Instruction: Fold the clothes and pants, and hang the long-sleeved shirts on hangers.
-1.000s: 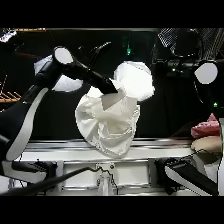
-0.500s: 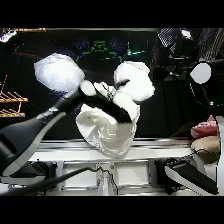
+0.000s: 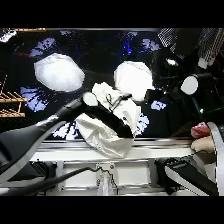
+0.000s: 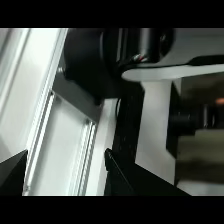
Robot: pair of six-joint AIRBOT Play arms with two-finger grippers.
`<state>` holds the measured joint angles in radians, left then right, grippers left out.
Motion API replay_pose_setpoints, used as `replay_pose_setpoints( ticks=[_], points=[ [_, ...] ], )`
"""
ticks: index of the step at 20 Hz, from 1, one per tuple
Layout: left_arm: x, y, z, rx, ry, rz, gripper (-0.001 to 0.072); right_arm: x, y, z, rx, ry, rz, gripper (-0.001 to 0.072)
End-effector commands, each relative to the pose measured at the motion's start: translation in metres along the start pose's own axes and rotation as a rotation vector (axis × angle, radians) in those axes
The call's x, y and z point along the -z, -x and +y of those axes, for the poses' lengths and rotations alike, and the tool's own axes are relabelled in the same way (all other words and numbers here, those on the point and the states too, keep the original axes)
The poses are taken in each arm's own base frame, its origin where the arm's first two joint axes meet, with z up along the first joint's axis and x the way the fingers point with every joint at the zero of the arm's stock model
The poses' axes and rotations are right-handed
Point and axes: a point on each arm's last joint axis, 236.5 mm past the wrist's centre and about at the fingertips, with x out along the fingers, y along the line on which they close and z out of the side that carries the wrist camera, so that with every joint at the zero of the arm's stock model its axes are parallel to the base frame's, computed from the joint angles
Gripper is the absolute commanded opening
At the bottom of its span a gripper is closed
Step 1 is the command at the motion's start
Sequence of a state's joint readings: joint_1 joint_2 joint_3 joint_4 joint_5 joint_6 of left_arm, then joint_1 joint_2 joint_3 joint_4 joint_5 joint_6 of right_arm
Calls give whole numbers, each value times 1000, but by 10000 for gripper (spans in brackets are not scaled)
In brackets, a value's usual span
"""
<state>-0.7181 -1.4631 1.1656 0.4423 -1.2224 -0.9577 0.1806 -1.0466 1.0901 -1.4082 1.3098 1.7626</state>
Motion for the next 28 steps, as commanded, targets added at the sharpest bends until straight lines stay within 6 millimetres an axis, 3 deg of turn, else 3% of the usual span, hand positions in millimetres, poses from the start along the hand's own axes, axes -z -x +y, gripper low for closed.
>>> replay_pose_setpoints(
  ticks=[1, 3, 4, 5, 6, 7, 8, 10, 14, 18, 23, 26, 28],
  points=[
    [-31, 82, -8, -68, -65, -184, 436, 17, -10, -4, -15, -36, -33, 695],
    [-65, 152, 23, -284, -121, -399, 401, 21, -9, 1, -52, -48, -80, 694],
    [-80, 190, 49, -438, -140, -497, 423, 22, -8, 4, -75, -55, -102, 694],
    [-89, 221, 75, -579, -152, -559, 490, 23, -7, 9, -100, -61, -124, 694],
    [-92, 244, 100, -696, -151, -593, 495, 23, -6, 12, -120, -67, -143, 694],
    [-93, 255, 121, -762, -130, -602, 501, 24, -5, 14, -135, -72, -158, 694],
    [-90, 253, 138, -777, -104, -586, 514, 25, -5, 15, -141, -75, -165, 694],
    [-83, 228, 172, -750, -35, -531, 649, 29, -6, 14, -144, -76, -172, 694],
    [-67, 191, 234, -717, 72, -418, 649, 37, -5, 13, -146, -73, -168, 694],
    [-49, 190, 268, -785, 90, -288, 649, 38, 0, 14, -150, -68, -179, 694],
    [8, 166, 264, -699, 180, -57, 637, 33, 1, 13, -149, -64, -201, 694],
    [21, 156, 260, -650, 213, -7, 637, 31, 2, 13, -151, -64, -212, 694],
    [17, 151, 254, -616, 226, -23, 636, 31, 2, 13, -150, -64, -210, 694]
  ],
)
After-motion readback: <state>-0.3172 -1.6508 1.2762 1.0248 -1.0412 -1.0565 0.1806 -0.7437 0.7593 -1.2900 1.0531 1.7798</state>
